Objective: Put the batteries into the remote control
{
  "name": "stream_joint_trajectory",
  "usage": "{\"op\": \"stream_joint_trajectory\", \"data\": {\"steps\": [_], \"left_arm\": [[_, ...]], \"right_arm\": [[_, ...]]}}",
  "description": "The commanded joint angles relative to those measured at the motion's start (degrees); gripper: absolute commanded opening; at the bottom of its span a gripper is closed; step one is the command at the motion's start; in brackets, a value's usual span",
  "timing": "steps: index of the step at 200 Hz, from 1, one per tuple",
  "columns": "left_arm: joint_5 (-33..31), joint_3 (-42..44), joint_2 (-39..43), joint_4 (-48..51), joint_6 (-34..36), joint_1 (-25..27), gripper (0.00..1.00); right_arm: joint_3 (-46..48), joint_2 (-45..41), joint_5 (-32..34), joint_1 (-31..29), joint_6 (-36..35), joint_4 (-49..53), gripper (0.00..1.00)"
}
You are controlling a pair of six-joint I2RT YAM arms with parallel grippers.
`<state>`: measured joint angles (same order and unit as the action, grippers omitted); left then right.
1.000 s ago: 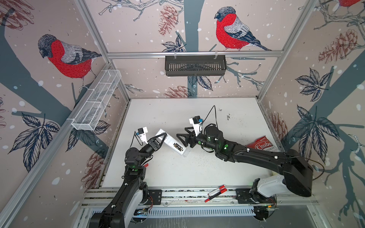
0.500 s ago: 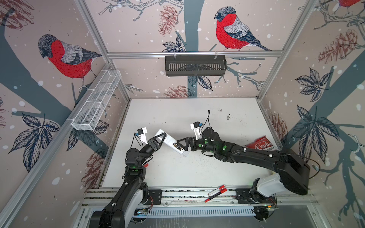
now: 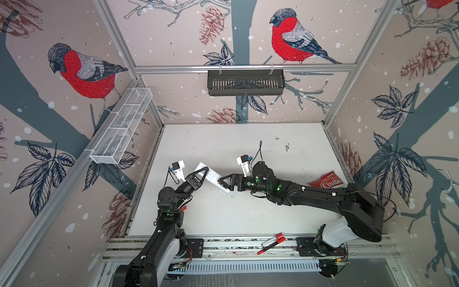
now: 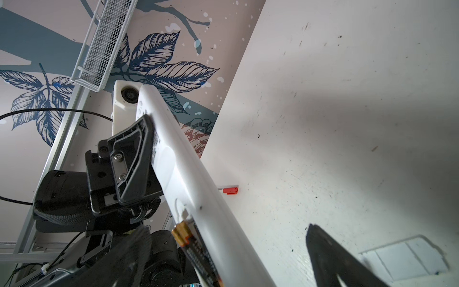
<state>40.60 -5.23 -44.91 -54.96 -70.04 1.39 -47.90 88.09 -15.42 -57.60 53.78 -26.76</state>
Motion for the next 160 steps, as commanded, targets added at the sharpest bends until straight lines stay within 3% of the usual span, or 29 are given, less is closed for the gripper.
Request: {"op": "stream_joint_trajectory", "data": {"steps": [1, 160], "left_arm": [[0.0, -0.1, 0.0, -4.8, 0.5, 0.0, 0.00], [0.0, 0.0, 0.1, -5.9, -0.5, -0.1, 0.00]], "right_arm": [[-0.5, 0.7, -0.5, -0.2, -0.1, -1.7, 1.00], [0.3, 2.8, -1.1, -0.1, -0.5, -2.9, 0.91]]}}
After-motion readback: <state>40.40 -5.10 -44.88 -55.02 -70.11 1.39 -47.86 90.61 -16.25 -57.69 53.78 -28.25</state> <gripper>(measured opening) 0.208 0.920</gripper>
